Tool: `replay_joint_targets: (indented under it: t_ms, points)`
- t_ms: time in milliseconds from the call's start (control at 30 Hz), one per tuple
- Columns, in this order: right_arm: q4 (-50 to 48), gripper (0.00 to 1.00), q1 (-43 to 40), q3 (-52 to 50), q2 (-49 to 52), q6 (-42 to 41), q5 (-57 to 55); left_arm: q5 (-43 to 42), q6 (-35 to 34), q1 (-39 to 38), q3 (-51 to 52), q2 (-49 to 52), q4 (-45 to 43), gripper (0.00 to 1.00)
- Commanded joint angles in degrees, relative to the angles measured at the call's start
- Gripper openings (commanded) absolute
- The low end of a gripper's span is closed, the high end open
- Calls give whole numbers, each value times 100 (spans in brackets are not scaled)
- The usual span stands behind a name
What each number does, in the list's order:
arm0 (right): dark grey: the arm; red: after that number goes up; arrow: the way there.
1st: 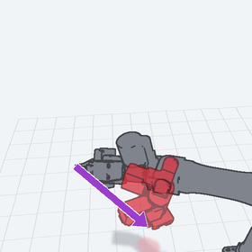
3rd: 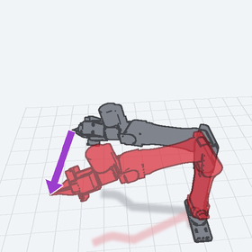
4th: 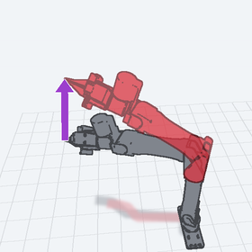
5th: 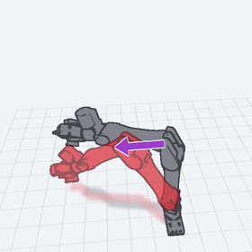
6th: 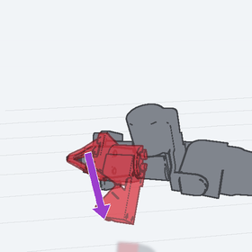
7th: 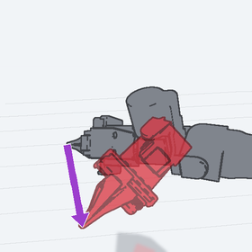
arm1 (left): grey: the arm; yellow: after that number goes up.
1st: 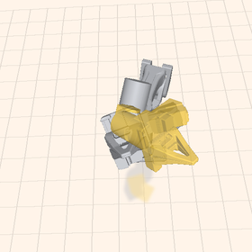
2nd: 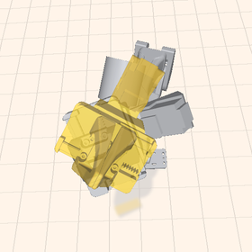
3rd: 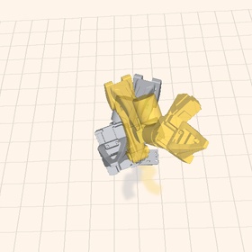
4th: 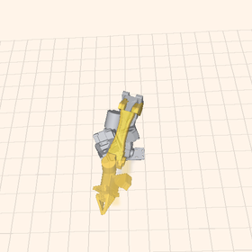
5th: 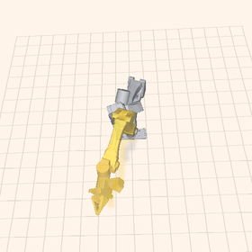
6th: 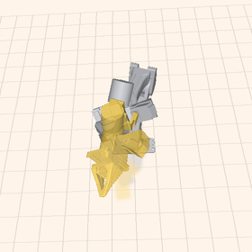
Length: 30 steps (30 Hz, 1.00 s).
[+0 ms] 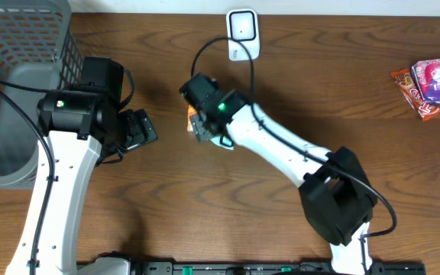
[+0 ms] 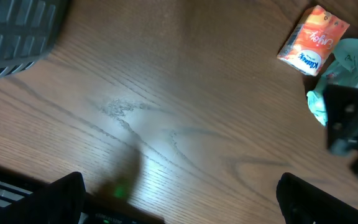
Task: Scan the item barcode
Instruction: 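Lower the right gripper and close it on the mint-green wrapper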
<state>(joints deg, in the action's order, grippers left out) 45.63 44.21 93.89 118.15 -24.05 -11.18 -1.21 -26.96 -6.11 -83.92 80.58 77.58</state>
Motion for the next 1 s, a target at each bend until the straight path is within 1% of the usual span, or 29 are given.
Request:
replay_joint_targets:
  t_ms: [0,133,400,467,500,567,633,733,800,900,967]
  points:
    - [-293,71,306,-433,74,-229,-1045,33,17,20,-20,28,13,98]
    - [-564,69,501,-802,79,-404,-1624,35,15,20,-20,28,13,98]
    - [-1198,64,544,-1491,103,-463,-1661,35,17,20,-20,28,13,98]
    - [-1235,57,533,-1574,103,-466,-1661,35,15,20,-20,28,13,98]
    - [-1239,56,533,-1572,103,-466,-1661,35,17,20,-20,28,13,98]
    - [-1263,47,533,-1567,103,-463,-1668,35,15,20,-20,28,13,98]
    - [-1316,47,533,-1556,101,-463,-1690,33,15,20,-20,28,13,98]
    - [-1425,52,533,-1556,101,-461,-1714,33,17,20,-20,28,13,98]
    - [-1482,53,520,-1556,101,-461,-1744,33,17,20,-20,28,13,98]
    - [-1480,44,472,-1556,101,-461,-1744,33,15,20,-20,28,15,98]
    - [-1478,35,444,-1556,101,-461,-1742,33,15,20,-20,28,13,98]
